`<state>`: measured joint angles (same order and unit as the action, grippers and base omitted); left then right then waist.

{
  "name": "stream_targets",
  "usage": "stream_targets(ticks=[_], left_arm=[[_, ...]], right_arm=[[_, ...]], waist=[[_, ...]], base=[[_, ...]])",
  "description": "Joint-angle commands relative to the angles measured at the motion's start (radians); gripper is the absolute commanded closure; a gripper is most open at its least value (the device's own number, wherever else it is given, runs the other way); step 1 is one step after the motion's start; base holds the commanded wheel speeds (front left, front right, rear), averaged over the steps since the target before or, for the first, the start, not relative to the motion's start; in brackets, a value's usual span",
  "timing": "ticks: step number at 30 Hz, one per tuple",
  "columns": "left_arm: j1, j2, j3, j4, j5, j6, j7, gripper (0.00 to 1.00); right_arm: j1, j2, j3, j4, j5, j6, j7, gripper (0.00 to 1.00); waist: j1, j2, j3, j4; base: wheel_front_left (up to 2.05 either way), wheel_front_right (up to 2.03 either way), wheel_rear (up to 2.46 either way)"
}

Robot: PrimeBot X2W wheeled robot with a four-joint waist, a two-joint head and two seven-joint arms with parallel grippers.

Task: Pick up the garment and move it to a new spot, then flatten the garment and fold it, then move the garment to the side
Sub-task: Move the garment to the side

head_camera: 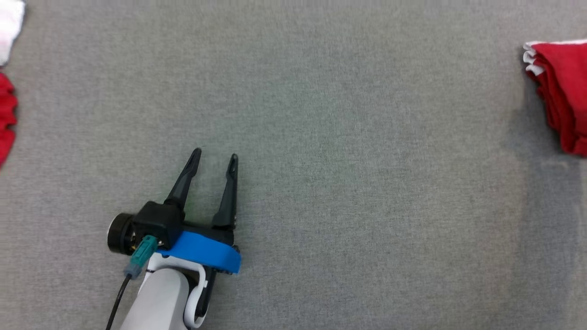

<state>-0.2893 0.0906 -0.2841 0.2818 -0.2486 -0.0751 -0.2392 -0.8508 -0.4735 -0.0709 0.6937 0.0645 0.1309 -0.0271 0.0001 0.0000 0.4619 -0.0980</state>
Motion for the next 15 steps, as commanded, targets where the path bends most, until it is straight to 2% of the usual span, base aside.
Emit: stream_targets(ticks=[1, 8, 9, 10, 15], left_arm=[[0.015, 0.005, 0.007, 0.011, -0.008, 0.004, -0.005, 0.00], [0.037, -0.005, 0.035, 0.065, -0.042, 0.014, -0.019, 0.00], [0.048, -0.007, 0.045, 0.087, -0.054, 0.014, -0.020, 0.00], [0.048, -0.007, 0.045, 0.087, -0.054, 0.014, -0.020, 0.00], [0.085, -0.007, 0.083, 0.131, -0.077, 0.023, -0.025, 0.00]], right_arm=[[0.016, 0.015, 0.014, -0.015, 0.011, 0.000, -0.010, 0.00], [0.076, 0.090, 0.061, -0.070, 0.040, 0.000, -0.038, 0.00], [0.111, 0.124, 0.062, -0.084, 0.039, 0.000, -0.050, 0.00], [0.111, 0.124, 0.062, -0.084, 0.039, 0.000, -0.050, 0.00], [0.221, 0.223, 0.044, -0.122, -0.016, 0.000, -0.099, 0.00]], waist=[[-0.0001, 0.0000, -0.030, -0.008], [-0.0001, 0.0000, -0.139, 0.004], [-0.0001, 0.0000, -0.177, 0.011], [-0.0001, 0.0000, -0.177, 0.011], [-0.0001, 0.0000, -0.264, 0.021]], base=[[0.00, 0.00, 0.00], [0.00, 0.00, 0.00], [0.00, 0.00, 0.00], [0.00, 0.00, 0.00], [0.00, 0.00, 0.00]])
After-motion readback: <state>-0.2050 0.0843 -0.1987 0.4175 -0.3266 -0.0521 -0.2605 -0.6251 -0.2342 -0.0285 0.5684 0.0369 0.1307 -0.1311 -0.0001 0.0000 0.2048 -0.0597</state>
